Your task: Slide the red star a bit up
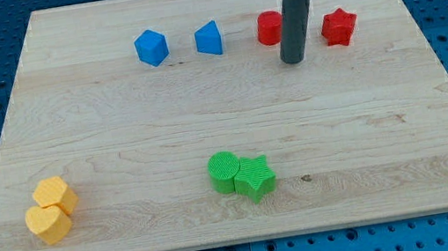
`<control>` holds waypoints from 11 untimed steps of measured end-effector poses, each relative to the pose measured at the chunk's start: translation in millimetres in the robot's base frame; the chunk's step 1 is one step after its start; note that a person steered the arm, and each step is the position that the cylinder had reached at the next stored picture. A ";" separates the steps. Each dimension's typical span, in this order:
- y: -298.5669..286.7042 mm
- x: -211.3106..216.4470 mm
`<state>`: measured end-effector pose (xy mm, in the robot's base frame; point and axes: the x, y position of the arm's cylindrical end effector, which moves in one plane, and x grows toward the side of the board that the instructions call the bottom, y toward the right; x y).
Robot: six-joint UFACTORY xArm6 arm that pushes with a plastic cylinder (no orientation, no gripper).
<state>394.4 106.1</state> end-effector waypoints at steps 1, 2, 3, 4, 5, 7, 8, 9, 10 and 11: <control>2.3 9.5; 2.3 9.5; 19.7 9.6; 42.4 9.6; 46.9 9.6; 79.7 9.7; 79.7 1.2; 79.7 -21.8; 81.2 -29.7; 81.2 -19.1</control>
